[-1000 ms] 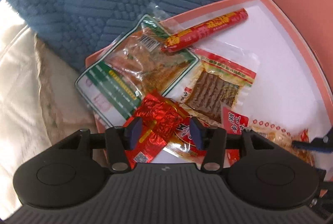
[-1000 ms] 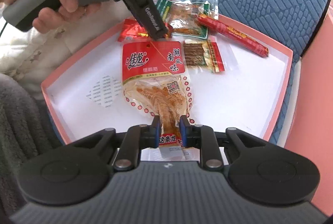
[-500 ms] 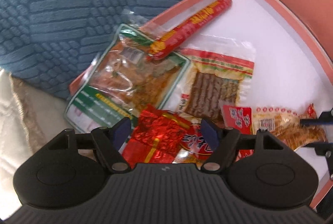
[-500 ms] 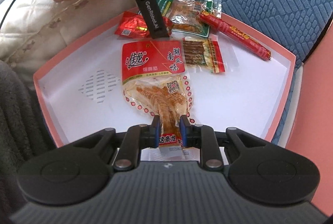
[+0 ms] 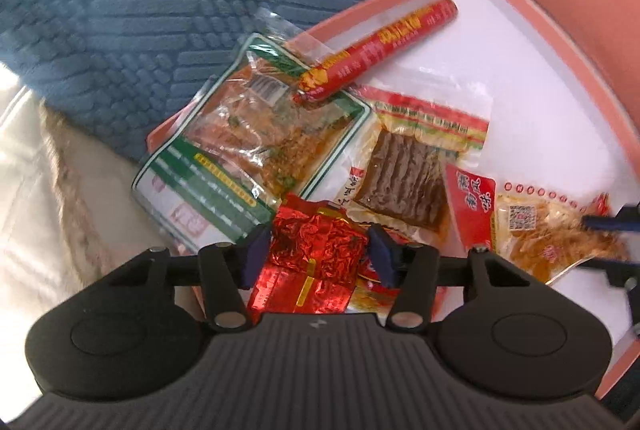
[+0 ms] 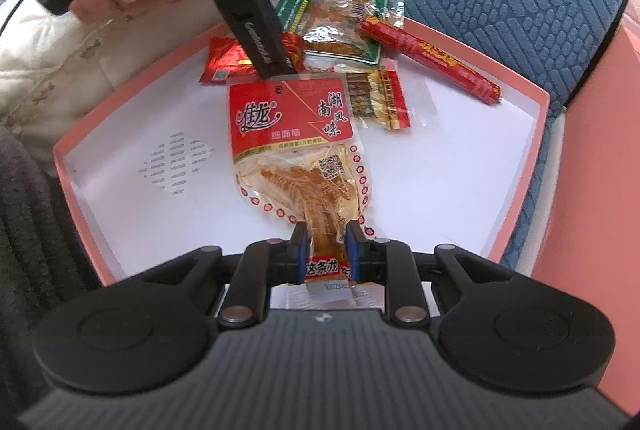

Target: Organize snacks

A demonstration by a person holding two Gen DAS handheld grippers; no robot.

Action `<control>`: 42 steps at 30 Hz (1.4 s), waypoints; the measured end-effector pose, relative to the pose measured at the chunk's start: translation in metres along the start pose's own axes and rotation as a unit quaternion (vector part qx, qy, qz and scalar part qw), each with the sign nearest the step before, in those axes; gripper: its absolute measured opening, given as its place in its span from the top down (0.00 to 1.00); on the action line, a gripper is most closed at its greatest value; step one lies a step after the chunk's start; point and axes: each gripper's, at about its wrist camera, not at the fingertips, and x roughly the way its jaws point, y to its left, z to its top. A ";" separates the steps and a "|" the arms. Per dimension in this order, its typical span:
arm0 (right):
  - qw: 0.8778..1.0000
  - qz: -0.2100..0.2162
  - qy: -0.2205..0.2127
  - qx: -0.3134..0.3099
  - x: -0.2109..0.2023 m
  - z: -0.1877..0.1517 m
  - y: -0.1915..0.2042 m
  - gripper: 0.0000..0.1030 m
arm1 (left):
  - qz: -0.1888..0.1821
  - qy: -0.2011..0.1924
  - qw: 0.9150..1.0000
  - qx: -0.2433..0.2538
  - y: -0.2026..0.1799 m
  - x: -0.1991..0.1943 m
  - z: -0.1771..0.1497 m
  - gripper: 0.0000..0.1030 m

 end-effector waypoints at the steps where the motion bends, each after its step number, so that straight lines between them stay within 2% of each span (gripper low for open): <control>1: 1.000 -0.003 0.000 0.003 0.000 0.000 -0.001 0.78 | -0.001 -0.004 1.000 -0.019 -0.001 -0.004 0.000 0.42; 8: 0.999 -0.022 -0.016 0.032 -0.009 0.002 -0.007 0.78 | -0.019 -0.032 0.990 -0.135 -0.011 -0.044 -0.017 0.42; 18: 0.996 -0.048 -0.047 0.066 -0.035 0.005 -0.010 0.78 | -0.029 -0.067 0.962 -0.262 -0.031 -0.084 -0.051 0.42; 25: 0.994 -0.053 -0.061 0.079 -0.056 0.011 -0.010 0.78 | -0.032 -0.080 0.955 -0.282 -0.044 -0.111 -0.070 0.42; 30: 0.993 -0.062 -0.074 0.074 -0.074 0.012 -0.003 0.78 | -0.043 -0.098 0.945 -0.310 -0.041 -0.135 -0.080 0.42; 36: 0.990 -0.068 -0.088 0.091 -0.100 0.024 -0.012 0.78 | -0.066 -0.118 0.937 -0.321 -0.041 -0.163 -0.072 0.42; 42: 0.986 -0.089 -0.114 0.086 -0.134 0.043 -0.024 0.78 | -0.087 -0.143 0.931 -0.325 -0.044 -0.193 -0.049 0.42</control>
